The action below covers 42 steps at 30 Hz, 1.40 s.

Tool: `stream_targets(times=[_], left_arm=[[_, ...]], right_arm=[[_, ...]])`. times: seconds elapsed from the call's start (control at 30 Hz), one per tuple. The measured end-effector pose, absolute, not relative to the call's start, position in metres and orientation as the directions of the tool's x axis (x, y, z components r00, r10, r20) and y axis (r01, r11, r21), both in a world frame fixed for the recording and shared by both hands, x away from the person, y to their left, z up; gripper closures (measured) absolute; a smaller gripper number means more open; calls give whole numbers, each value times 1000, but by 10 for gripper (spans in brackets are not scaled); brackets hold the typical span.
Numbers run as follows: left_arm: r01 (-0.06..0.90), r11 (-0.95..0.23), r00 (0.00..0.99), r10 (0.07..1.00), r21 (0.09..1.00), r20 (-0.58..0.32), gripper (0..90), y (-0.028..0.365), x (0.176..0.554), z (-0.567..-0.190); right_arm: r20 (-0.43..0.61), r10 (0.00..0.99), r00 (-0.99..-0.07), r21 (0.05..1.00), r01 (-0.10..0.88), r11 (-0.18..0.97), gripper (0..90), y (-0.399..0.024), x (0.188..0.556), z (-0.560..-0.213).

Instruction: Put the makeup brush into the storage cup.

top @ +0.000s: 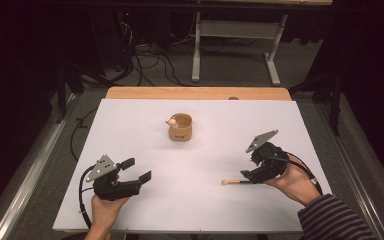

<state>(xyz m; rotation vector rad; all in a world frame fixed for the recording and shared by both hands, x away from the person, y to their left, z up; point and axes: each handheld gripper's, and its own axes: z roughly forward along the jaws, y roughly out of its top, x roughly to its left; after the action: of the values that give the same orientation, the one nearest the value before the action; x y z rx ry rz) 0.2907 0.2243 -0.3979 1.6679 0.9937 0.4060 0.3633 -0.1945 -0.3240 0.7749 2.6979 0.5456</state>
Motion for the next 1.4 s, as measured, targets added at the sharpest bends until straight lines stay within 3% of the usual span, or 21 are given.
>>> stream_targets(times=[0.9, 1.4], left_arm=[[403, -47, 589, 778, 914, -219, 204, 225, 291, -398], [403, -49, 589, 778, 914, -218, 204, 224, 291, -398]], right_arm=[[-135, 485, -864, 198, 456, 868, 422, -176, 374, -351], [-108, 490, -865, 129, 476, 870, 446, -176, 379, -369]])
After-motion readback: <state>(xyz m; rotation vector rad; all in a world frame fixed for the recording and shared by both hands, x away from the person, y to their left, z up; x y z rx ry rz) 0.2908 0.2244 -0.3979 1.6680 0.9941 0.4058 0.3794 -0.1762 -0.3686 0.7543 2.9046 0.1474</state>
